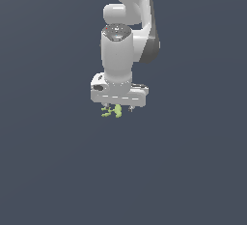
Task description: Pick up the object and move it to a goal position.
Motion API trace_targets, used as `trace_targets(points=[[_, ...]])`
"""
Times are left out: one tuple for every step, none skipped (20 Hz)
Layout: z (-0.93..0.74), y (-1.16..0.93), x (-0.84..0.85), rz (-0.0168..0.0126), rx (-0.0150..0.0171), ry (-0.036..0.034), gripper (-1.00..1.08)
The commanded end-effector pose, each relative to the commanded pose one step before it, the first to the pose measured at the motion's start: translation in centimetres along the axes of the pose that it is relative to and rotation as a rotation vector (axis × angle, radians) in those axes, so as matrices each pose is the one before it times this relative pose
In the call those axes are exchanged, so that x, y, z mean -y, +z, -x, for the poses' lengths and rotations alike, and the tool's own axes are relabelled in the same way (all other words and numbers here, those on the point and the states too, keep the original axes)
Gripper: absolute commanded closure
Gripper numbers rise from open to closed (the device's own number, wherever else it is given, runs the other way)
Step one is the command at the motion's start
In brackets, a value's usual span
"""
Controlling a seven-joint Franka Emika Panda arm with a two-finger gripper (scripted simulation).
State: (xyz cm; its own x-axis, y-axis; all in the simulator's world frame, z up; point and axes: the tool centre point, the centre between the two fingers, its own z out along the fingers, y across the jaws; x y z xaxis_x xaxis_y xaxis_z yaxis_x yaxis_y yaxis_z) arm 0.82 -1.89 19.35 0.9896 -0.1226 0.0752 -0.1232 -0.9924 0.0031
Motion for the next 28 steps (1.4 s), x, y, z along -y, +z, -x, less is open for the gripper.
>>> trace_targets(points=[[0.351,0.585,-0.154,-0.00254,0.00417,0.04889,-0.92],[0.160,0.268,-0.083,-0.00109,0.00185,0.02315,-0.92],[0.170,0.286,-0.094,-0.00109,0.00199,0.02478,-0.92],[0.179,0.302,-0.107,-0.00105,0.00212,0.02644,-0.92],[0.188,0.319,-0.121,-0.00100,0.00223,0.02809,-0.92],[0.196,0.335,-0.137,-0.00093,0.00235,0.02975,-0.92],[0.203,0.349,-0.153,-0.00083,0.00245,0.03130,-0.92],[0.201,0.350,-0.165,-0.00070,0.00245,0.03173,-0.92],[0.197,0.348,-0.175,-0.00055,0.00241,0.03178,-0.92],[0.192,0.345,-0.185,-0.00041,0.00237,0.03185,-0.92],[0.187,0.342,-0.194,-0.00027,0.00232,0.03190,-0.92],[0.182,0.340,-0.203,-0.00013,0.00227,0.03195,-0.92],[0.176,0.337,-0.213,0.00001,0.00221,0.03200,-0.92],[0.169,0.334,-0.222,0.00014,0.00214,0.03206,-0.92],[0.162,0.331,-0.231,0.00027,0.00207,0.03211,-0.92],[0.155,0.328,-0.239,0.00039,0.00199,0.03216,-0.92],[0.148,0.325,-0.247,0.00052,0.00190,0.03220,-0.92],[0.140,0.322,-0.255,0.00063,0.00181,0.03225,-0.92],[0.132,0.319,-0.263,0.00075,0.00172,0.03230,-0.92],[0.123,0.316,-0.271,0.00086,0.00162,0.03235,-0.92],[0.114,0.313,-0.278,0.00096,0.00151,0.03238,-0.92],[0.105,0.310,-0.285,0.00106,0.00140,0.03244,-0.92],[0.096,0.307,-0.292,0.00115,0.00129,0.03248,-0.92],[0.086,0.304,-0.298,0.00124,0.00117,0.03251,-0.92],[0.076,0.301,-0.304,0.00132,0.00105,0.03256,-0.92],[0.065,0.298,-0.309,0.00140,0.00092,0.03260,-0.92],[0.055,0.295,-0.314,0.00147,0.00079,0.03263,-0.92],[0.044,0.292,-0.319,0.00154,0.00065,0.03268,-0.92]])
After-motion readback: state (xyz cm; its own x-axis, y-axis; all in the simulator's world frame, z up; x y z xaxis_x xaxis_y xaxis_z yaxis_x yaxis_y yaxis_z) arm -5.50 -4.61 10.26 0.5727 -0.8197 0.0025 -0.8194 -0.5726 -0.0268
